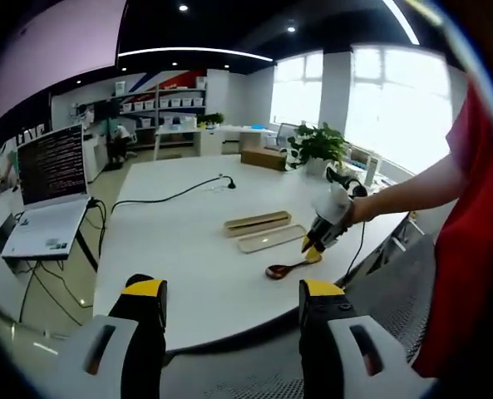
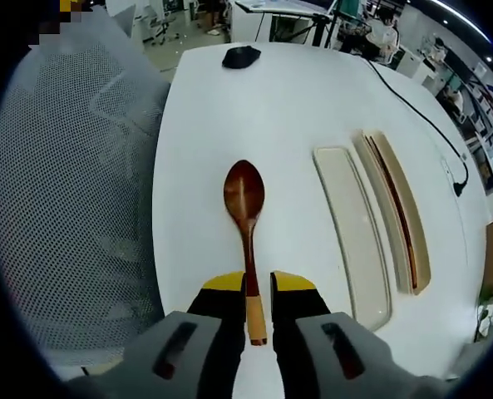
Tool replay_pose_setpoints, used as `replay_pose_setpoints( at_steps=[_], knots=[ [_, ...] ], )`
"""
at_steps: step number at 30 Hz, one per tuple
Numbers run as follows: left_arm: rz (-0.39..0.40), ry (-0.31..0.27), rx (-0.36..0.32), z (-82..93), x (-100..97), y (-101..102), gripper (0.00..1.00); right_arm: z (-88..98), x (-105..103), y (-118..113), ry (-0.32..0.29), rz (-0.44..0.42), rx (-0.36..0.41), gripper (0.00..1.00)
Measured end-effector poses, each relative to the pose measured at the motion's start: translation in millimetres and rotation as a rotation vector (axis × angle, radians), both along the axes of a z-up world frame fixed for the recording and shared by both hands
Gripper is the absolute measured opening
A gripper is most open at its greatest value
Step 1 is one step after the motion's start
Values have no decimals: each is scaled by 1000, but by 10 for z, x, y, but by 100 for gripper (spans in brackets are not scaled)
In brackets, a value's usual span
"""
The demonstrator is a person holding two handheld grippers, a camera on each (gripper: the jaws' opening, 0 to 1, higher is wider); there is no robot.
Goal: Arrange the utensils inside the cutlery case until each visible utensil rests in its matching compartment.
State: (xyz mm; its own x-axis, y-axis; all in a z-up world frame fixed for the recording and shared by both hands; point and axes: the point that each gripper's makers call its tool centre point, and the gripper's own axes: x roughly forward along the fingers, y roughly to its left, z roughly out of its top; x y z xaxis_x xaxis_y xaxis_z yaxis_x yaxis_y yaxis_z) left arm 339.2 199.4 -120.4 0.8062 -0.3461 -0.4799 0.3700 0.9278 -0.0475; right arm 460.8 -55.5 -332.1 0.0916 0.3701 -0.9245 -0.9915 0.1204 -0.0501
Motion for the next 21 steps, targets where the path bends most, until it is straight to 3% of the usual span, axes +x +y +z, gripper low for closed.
replay_pose_setpoints(
  at_steps=[21],
  knots=[
    [3, 4, 2, -37, -19, 16, 66, -153, -38, 74, 13, 8, -21, 8]
  ],
)
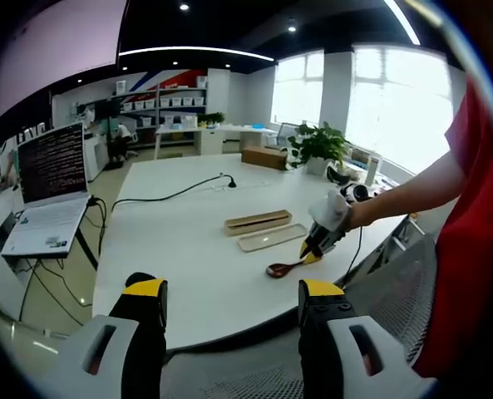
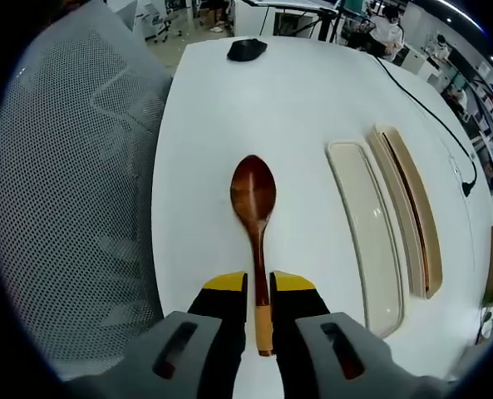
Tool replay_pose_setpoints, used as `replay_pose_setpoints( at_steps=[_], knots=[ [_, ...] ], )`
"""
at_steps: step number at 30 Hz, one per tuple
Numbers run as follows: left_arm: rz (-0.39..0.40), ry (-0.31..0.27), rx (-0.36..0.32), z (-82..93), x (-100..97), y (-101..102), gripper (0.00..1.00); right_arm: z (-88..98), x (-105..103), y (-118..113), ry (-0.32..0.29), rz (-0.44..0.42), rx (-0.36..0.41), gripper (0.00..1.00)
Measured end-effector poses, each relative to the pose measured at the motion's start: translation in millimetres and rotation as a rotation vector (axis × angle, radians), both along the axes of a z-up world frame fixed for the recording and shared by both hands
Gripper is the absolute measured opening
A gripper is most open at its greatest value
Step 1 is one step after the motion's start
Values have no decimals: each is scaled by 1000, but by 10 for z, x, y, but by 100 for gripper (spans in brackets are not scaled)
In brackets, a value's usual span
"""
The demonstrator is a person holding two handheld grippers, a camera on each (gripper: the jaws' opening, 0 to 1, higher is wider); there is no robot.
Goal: Arrange the utensils inside the cutlery case until each visible utensil rests in its matching compartment.
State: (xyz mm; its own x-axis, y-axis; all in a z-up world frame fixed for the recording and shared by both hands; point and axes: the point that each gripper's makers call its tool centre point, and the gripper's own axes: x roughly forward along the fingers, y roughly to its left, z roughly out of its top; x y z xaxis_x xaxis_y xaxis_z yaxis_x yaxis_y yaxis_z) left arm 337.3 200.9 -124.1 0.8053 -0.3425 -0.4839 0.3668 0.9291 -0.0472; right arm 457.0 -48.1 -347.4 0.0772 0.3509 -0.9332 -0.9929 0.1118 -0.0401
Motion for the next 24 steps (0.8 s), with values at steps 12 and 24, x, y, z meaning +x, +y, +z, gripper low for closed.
replay_pose_setpoints(
  at_steps=[12, 24],
  knots=[
    [11, 7, -2, -22, -31, 40, 66, -107, -16, 35, 12, 11, -27, 8],
    [4, 11, -4, -39, -9, 26, 66, -131, 0, 45, 26, -2, -27, 2]
  ],
)
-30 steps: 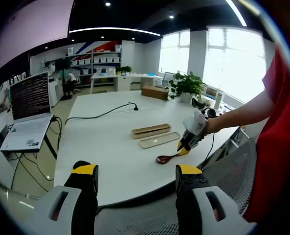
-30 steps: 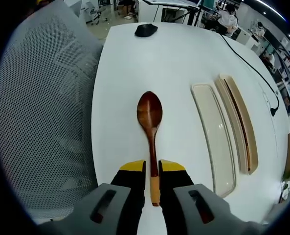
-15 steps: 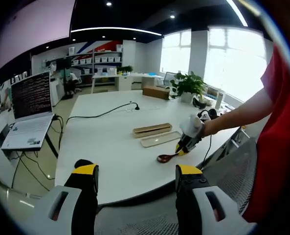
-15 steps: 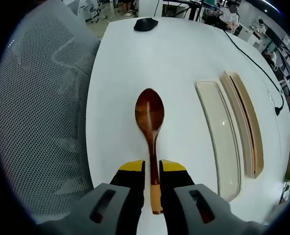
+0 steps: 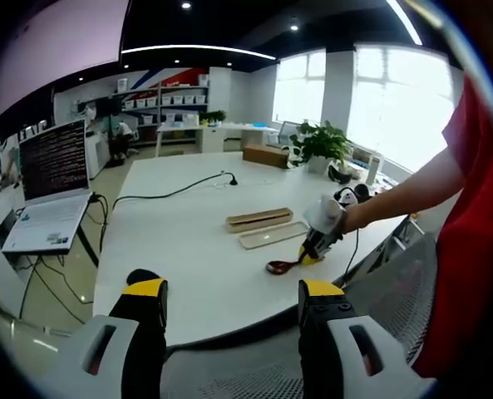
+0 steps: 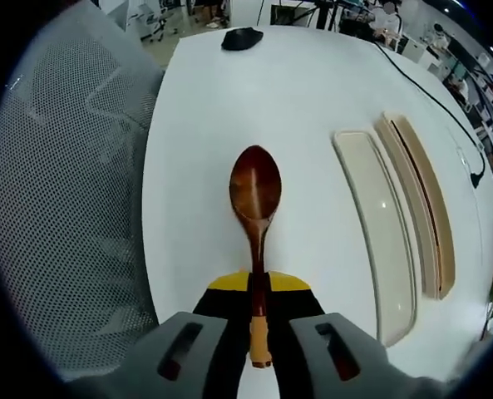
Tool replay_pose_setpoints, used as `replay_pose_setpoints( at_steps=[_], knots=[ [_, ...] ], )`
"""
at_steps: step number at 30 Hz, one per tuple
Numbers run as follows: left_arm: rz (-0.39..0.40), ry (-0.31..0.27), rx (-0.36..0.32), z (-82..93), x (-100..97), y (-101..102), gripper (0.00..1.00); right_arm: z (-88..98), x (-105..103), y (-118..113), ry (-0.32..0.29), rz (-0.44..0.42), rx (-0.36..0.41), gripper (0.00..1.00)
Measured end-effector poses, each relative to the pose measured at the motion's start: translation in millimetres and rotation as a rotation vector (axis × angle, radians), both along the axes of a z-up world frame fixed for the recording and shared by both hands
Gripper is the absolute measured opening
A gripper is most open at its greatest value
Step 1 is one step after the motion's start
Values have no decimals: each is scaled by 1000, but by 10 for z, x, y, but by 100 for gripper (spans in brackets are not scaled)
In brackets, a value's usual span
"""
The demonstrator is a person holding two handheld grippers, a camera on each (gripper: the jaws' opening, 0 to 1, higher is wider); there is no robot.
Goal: Arrange the utensils inside the cutlery case until each visible utensil rests in its matching compartment.
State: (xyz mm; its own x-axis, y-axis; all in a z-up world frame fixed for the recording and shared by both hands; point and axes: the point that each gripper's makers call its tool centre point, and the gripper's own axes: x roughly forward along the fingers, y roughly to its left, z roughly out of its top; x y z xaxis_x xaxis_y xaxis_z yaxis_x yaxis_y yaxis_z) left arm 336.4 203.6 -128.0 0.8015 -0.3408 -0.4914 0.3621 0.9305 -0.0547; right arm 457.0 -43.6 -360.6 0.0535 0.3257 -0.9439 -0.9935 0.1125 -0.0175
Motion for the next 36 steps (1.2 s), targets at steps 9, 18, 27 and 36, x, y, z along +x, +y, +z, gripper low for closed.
replay_pose_setpoints(
  at_steps=[9, 18, 27, 36],
  knots=[
    [-4, 1, -2, -6, 14, -15, 66, 9, 1, -16, -15, 10, -4, 1],
    [-6, -4, 2, 18, 42, 2, 66, 215, 111, 64, -48, 3, 43, 1],
    [-23, -11, 3, 58, 94, -38, 66, 421, 216, 107, -66, -3, 58, 1],
    [-39, -6, 7, 54, 108, -53, 66, 512, 316, 96, -61, -3, 53, 1]
  ],
)
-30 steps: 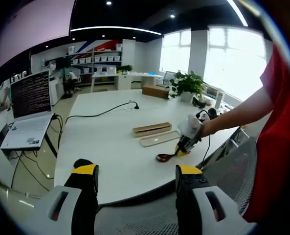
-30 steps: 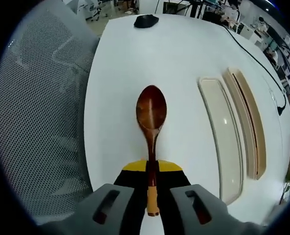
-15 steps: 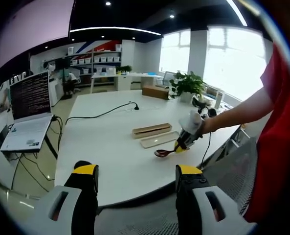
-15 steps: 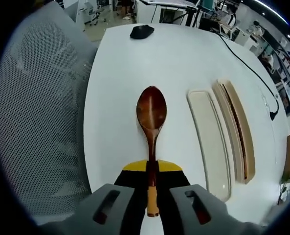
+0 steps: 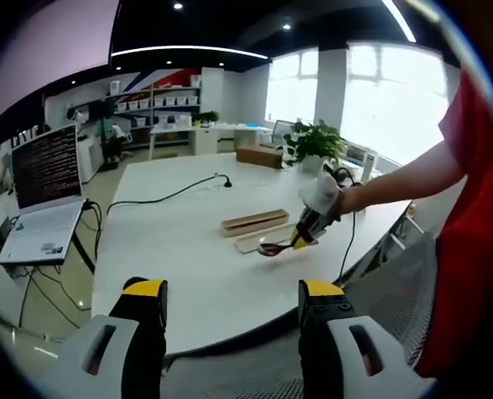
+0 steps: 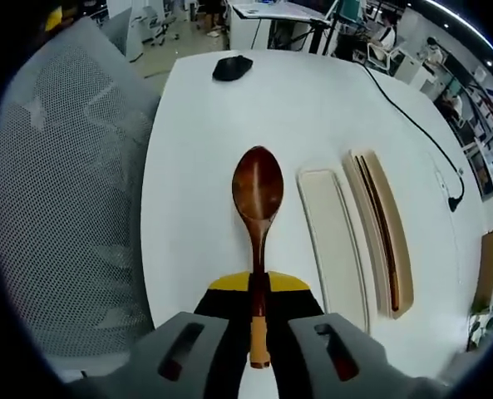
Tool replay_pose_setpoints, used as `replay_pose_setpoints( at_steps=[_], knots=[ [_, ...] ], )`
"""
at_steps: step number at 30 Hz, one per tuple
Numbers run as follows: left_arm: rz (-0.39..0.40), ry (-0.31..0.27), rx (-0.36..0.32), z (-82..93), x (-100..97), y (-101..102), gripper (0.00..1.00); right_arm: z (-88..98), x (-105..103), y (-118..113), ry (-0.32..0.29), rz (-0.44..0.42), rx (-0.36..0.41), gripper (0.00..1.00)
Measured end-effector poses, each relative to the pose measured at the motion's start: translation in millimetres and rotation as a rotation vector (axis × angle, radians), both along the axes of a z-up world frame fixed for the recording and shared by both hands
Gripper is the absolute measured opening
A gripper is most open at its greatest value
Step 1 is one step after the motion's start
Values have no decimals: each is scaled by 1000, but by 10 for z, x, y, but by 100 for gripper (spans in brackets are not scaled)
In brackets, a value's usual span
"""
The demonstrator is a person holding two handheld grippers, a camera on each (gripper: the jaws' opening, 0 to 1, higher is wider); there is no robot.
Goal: Arrange the utensils inside the cutlery case until each visible utensil rests in its matching compartment.
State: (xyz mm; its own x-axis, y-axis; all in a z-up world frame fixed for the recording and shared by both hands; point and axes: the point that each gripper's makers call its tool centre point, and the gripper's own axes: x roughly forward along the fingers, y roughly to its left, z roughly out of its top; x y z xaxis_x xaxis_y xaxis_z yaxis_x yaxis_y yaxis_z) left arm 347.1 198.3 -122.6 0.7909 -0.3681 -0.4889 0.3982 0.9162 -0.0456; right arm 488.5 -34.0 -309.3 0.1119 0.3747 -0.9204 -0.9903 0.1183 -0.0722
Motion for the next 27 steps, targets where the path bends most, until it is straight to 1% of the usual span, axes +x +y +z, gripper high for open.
replay_pose_setpoints(
  at_steps=[4, 7, 12, 18, 24, 27],
  knots=[
    [4, -1, -2, 3, 20, 25, 66, 47, 80, 0, 6, -10, 1, 1],
    [6, 1, -2, -4, 28, 43, 66, 70, 146, -13, -1, -8, -8, 1],
    [6, 7, 0, -33, 34, 67, 66, 177, 239, -13, -3, -19, -11, 1],
    [8, 9, -3, -42, 57, 82, 66, 259, 348, -22, -15, -6, -21, 1],
    [0, 19, -1, -88, 63, 58, 66, 356, 558, -75, -31, -1, -37, 1],
    [4, 18, -3, -88, 63, 60, 66, 363, 690, -116, -35, -4, -43, 1]
  ],
)
